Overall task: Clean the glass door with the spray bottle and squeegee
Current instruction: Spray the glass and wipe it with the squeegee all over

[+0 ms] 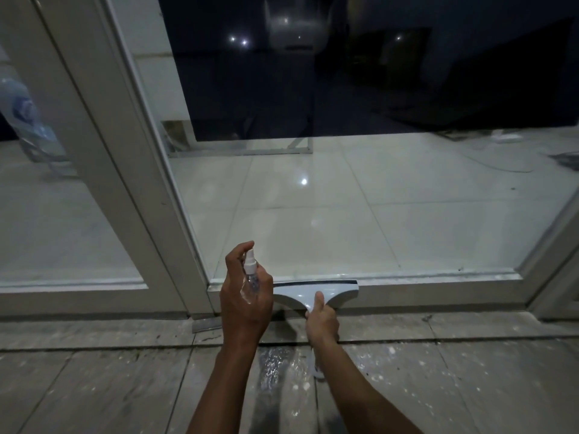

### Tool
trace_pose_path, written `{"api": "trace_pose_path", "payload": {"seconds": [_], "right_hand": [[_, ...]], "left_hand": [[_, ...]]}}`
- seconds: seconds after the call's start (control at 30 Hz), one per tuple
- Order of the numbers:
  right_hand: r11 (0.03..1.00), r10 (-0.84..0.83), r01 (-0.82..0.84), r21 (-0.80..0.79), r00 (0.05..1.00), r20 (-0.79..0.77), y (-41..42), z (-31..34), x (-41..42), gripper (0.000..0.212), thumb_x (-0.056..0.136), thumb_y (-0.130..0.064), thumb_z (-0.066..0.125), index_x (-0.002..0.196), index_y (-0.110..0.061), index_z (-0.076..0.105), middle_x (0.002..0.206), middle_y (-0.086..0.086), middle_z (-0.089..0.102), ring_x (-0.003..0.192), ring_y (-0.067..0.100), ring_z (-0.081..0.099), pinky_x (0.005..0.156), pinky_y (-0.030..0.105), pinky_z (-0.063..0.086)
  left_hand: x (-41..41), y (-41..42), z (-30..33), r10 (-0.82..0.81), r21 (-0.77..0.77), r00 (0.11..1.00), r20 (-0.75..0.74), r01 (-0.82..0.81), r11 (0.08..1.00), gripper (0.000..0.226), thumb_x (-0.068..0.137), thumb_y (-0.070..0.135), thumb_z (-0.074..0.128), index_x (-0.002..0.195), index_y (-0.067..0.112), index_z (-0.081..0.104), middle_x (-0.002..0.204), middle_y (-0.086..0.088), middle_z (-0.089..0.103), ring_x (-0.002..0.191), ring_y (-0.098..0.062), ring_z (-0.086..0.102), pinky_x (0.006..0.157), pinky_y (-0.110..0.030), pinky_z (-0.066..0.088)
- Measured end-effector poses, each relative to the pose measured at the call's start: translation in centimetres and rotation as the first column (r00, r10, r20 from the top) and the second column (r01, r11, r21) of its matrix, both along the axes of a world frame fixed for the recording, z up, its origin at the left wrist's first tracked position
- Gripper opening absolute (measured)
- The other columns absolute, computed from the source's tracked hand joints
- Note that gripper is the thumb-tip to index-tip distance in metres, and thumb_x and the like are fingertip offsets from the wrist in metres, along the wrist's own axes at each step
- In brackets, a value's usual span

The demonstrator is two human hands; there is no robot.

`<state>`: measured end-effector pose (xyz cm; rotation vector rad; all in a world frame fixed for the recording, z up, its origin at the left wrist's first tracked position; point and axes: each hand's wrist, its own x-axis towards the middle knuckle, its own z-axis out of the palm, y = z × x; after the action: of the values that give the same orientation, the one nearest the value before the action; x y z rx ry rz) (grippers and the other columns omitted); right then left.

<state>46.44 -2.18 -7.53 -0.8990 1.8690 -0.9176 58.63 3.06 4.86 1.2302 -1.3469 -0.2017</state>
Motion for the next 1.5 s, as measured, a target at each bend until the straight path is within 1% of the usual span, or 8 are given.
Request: {"api": "trace_pose_path", "payload": {"seconds": [0.13, 0.3, 0.57, 0.73, 0.87, 1.0, 1.33, 1.5], "right_hand": [[0.998, -0.014, 0.017, -0.058, 0.999, 0.051, 0.0, 1.2, -1.1, 0.07, 0.105, -0.055, 0.019, 0.106, -0.005, 0.068, 0.106, 0.014, 0.073, 0.095, 0.031, 0.064, 0.088, 0.037, 0.048], [0.983, -0.124, 0.133, -0.13, 0.99, 0.07, -0.2, 3.3, -1.7, 0.067, 0.105, -0.055, 0.02, 0.089, -0.011, 0.068, 0.095, 0.009, 0.074, 0.082, 0.027, 0.063, 0.071, 0.031, 0.036], [0.981, -0.193, 0.191, -0.032, 0.973, -0.129, 0.0, 1.8, -2.4, 0.066, 0.106, -0.053, 0.026, 0.104, -0.002, 0.069, 0.11, 0.023, 0.07, 0.101, 0.041, 0.064, 0.086, 0.042, 0.044], [0.967, -0.242, 0.233, -0.102, 0.967, -0.086, 0.6, 0.7, -2.9, 0.067, 0.106, -0.05, 0.025, 0.104, 0.0, 0.07, 0.106, 0.024, 0.07, 0.097, 0.04, 0.065, 0.086, 0.043, 0.049], [0.955, -0.26, 0.241, -0.175, 0.961, -0.095, 0.0, 2.2, -3.4, 0.066, 0.105, -0.053, 0.024, 0.098, -0.008, 0.071, 0.101, 0.016, 0.072, 0.08, 0.029, 0.055, 0.076, 0.038, 0.037], [0.982, -0.187, 0.182, -0.048, 0.968, -0.165, -0.1, 1.4, -4.0, 0.064, 0.105, -0.054, 0.026, 0.106, -0.006, 0.068, 0.11, 0.02, 0.07, 0.098, 0.038, 0.064, 0.088, 0.043, 0.046], [0.991, -0.086, 0.056, -0.124, 0.964, -0.25, 1.2, 2.0, -11.0, 0.067, 0.105, -0.055, 0.023, 0.118, -0.007, 0.068, 0.121, 0.02, 0.068, 0.113, 0.038, 0.061, 0.09, 0.039, 0.046], [0.99, -0.109, 0.082, -0.112, 0.961, -0.254, 5.5, 2.8, -22.0, 0.049, 0.106, -0.043, 0.035, 0.122, -0.004, 0.062, 0.127, 0.024, 0.063, 0.118, 0.038, 0.058, 0.089, 0.035, 0.042]], "left_hand": [[-0.7, 0.5, 0.8, -0.009, -0.027, 1.0, 0.002, 0.009, 1.0, 0.036, 0.095, 0.027, 0.046, 0.131, 0.029, 0.044, 0.081, 0.008, 0.058, 0.069, -0.008, 0.061, 0.06, -0.007, 0.042], [-1.5, 0.9, 1.5, 0.002, -0.036, 1.0, 0.009, -0.002, 0.999, 0.035, 0.093, 0.036, 0.043, 0.128, 0.037, 0.043, 0.084, 0.009, 0.06, 0.072, -0.008, 0.062, 0.061, -0.007, 0.042], [-0.5, 1.3, 1.2, 0.012, -0.011, 1.0, 0.02, -0.012, 1.0, 0.037, 0.094, 0.018, 0.048, 0.129, 0.03, 0.044, 0.083, 0.006, 0.058, 0.068, -0.008, 0.059, 0.06, -0.01, 0.043], [-0.1, 1.4, 0.8, 0.014, 0.002, 1.0, 0.023, -0.014, 1.0, 0.038, 0.094, 0.018, 0.048, 0.13, 0.027, 0.044, 0.082, 0.005, 0.058, 0.068, -0.01, 0.06, 0.059, -0.009, 0.041], [-0.6, 1.3, 0.7, 0.005, 0.003, 1.0, 0.026, -0.005, 1.0, 0.038, 0.093, 0.018, 0.049, 0.13, 0.026, 0.045, 0.081, 0.003, 0.058, 0.067, -0.01, 0.059, 0.059, -0.008, 0.04], [-1.8, 1.1, 0.5, -0.009, 0.01, 1.0, 0.028, 0.009, 1.0, 0.039, 0.093, 0.018, 0.049, 0.13, 0.028, 0.044, 0.08, 0.006, 0.058, 0.068, -0.008, 0.06, 0.06, -0.008, 0.043], [-7.2, -0.7, 0.2, -0.079, 0.1, 0.997, -0.009, 0.08, 0.992, 0.048, 0.095, 0.025, 0.044, 0.142, 0.029, 0.037, 0.073, 0.007, 0.059, 0.066, -0.007, 0.061, 0.054, -0.012, 0.043], [-16.7, -0.2, -0.8, -0.32, 0.21, 0.94, -0.116, 0.338, 0.917, 0.03, 0.099, 0.028, 0.038, 0.125, 0.022, 0.049, 0.073, 0.001, 0.058, 0.065, -0.009, 0.058, 0.059, -0.024, 0.041]]}}
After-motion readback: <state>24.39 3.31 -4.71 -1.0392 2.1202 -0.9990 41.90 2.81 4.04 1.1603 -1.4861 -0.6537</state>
